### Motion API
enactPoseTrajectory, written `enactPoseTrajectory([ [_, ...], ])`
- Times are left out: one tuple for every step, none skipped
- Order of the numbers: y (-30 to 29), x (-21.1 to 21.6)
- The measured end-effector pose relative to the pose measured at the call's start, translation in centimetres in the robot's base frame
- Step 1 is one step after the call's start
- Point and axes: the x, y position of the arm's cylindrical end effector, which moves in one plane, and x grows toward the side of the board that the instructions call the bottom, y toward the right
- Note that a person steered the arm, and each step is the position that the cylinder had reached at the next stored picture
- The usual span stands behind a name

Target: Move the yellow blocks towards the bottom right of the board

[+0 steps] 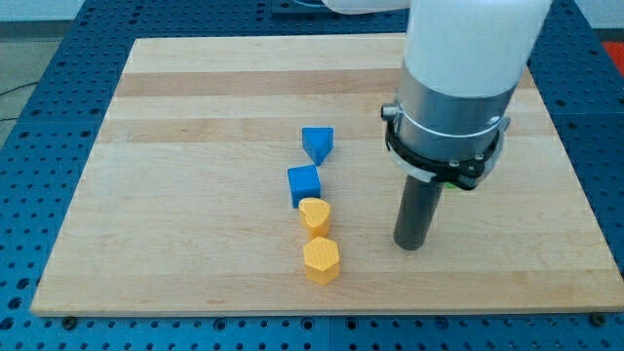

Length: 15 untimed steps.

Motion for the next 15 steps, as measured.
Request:
enactPoseTrajectory([
  [0.3,0.0],
  [0.8,0.0],
  [0.8,0.1],
  [2.8,0.1],
  [10.2,0.1],
  [12.3,0.1],
  [12.4,0.1],
  [12.1,-0.1],
  [11.9,-0.3],
  [11.0,-0.1],
  [9.5,1.7],
  [6.0,3.3],
  [4.9,4.9],
  [3.7,6.4],
  [-0.7,6.5],
])
